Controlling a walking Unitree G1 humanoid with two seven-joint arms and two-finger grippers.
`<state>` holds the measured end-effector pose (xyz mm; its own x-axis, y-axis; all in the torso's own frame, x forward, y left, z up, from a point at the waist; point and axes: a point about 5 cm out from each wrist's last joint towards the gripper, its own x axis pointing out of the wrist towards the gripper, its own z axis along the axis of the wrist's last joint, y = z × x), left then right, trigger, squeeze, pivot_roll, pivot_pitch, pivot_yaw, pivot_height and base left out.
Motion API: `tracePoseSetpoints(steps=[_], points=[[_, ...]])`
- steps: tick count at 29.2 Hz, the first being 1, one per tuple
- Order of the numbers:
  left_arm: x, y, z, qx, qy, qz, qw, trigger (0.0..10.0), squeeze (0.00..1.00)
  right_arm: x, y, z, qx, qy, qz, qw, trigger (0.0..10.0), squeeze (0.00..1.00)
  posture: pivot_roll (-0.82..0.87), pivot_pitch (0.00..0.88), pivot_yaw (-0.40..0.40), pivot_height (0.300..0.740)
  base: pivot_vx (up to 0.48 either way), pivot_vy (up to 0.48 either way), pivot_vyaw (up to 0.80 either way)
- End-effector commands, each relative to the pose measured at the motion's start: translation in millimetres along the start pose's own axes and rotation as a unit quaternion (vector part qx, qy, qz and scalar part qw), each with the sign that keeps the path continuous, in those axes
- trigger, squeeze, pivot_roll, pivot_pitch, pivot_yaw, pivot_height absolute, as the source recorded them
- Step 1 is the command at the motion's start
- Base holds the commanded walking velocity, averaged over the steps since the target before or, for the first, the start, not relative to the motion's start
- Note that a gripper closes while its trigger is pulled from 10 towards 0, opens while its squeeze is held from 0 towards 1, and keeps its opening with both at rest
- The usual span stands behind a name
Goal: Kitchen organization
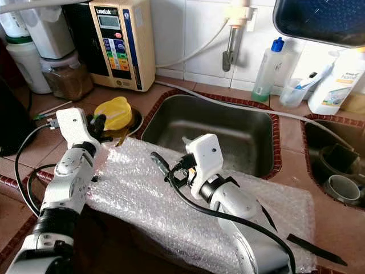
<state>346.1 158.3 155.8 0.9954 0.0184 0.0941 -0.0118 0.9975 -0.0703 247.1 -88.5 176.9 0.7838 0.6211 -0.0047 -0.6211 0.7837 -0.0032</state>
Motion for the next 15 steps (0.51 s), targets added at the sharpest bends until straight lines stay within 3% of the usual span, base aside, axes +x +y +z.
tracePoseSetpoints(steps=[1,4,7,11,13,15], points=[[-3.9,-10.8,19,0.057,-0.055,-0.028,0.996,0.0,0.0,1.2,-2.4,2,-0.004,-0.004,-0.001,1.0,10.0,0.0,-0.03,0.0,0.023,0.74,0.0,0.0,0.0],[-15.0,-27.4,32,0.074,-0.102,-0.067,0.99,0.0,0.0,3.1,-5.1,3,-0.005,-0.006,-0.005,1.0,10.0,0.0,-0.03,0.0,0.019,0.74,0.0,0.0,0.0],[-19.6,-36.4,33,0.068,-0.109,-0.092,0.987,0.0,0.0,4.2,-7.2,3,-0.006,-0.008,-0.008,1.0,10.0,0.0,-0.03,0.0,0.016,0.74,0.0,0.0,0.0],[-33.9,-57.4,31,-0.02,-0.094,-0.164,0.982,0.0,0.0,8.6,-27.1,12,-0.011,-0.023,-0.05,0.998,10.0,0.0,-0.03,0.0,0.013,0.74,0.0,0.0,0.0],[-35.1,-59.6,30,-0.038,-0.087,-0.173,0.98,0.0,0.0,9.0,-31.1,13,-0.01,-0.026,-0.06,0.998,10.0,0.0,-0.03,0.0,0.013,0.74,0.0,0.0,0.0],[-40.0,-67.5,32,-0.093,-0.08,-0.211,0.97,0.0,0.0,8.9,-49.7,18,0.027,-0.043,-0.11,0.993,10.0,0.0,-0.03,0.0,0.012,0.74,0.0,0.0,0.0]])
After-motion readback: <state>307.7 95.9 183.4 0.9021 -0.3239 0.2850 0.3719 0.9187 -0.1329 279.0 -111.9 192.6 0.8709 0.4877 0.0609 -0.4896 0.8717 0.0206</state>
